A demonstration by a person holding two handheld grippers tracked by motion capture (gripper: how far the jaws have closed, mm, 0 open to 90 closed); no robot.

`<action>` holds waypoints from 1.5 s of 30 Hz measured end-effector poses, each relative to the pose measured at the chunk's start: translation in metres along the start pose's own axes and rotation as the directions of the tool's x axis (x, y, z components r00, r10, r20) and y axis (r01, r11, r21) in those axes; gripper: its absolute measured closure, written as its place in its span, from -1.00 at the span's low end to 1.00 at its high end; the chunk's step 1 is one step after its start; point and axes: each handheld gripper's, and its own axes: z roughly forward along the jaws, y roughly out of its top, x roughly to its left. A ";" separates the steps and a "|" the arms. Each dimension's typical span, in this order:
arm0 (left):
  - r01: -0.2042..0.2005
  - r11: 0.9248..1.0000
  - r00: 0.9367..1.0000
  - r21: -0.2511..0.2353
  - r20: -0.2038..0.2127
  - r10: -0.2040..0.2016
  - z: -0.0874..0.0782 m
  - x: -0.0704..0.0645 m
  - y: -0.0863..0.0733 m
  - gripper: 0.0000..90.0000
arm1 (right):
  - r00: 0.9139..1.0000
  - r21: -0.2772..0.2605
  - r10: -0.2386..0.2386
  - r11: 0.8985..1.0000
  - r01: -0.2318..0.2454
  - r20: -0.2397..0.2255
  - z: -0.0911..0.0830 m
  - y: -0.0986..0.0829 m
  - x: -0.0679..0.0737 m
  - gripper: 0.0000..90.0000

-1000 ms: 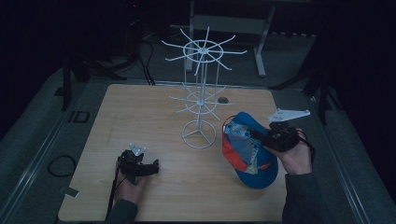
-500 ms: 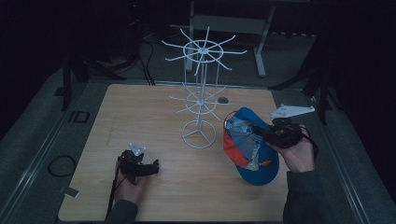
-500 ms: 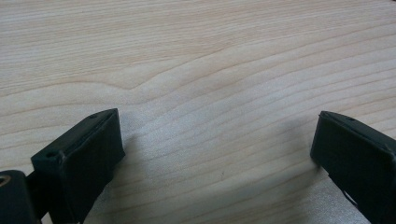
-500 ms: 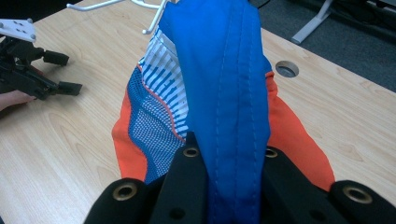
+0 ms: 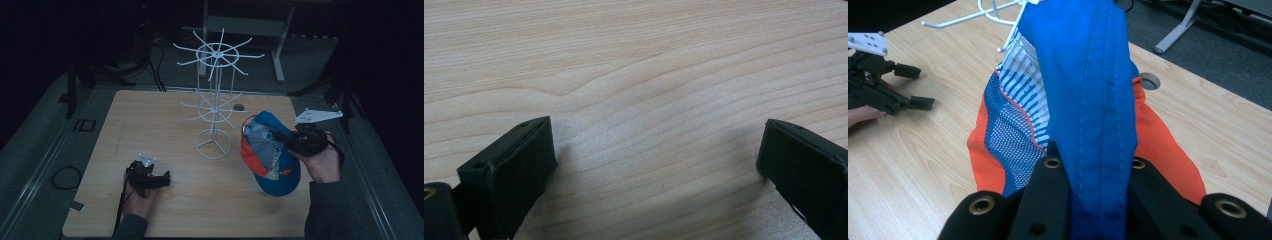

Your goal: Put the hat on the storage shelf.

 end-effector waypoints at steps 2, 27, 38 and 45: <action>0.001 1.000 1.000 -0.001 0.000 -0.001 0.000 0.000 0.000 -0.94 | 1.000 -0.006 0.002 1.000 -0.002 0.001 -0.002 0.001 0.000 0.95; 0.001 1.000 1.000 -0.001 0.000 -0.001 0.000 0.000 0.000 -0.94 | 1.000 -0.055 0.006 0.998 -0.006 -0.014 -0.015 0.011 -0.004 0.95; 0.000 1.000 1.000 -0.001 0.000 0.000 0.000 0.000 0.000 -0.94 | 0.999 -0.081 0.001 0.997 -0.004 -0.037 -0.020 0.017 -0.003 0.95; 0.000 1.000 1.000 -0.001 0.000 0.000 0.000 0.000 0.000 -0.94 | 0.999 -0.099 0.003 0.995 -0.007 -0.047 -0.023 0.020 -0.002 0.95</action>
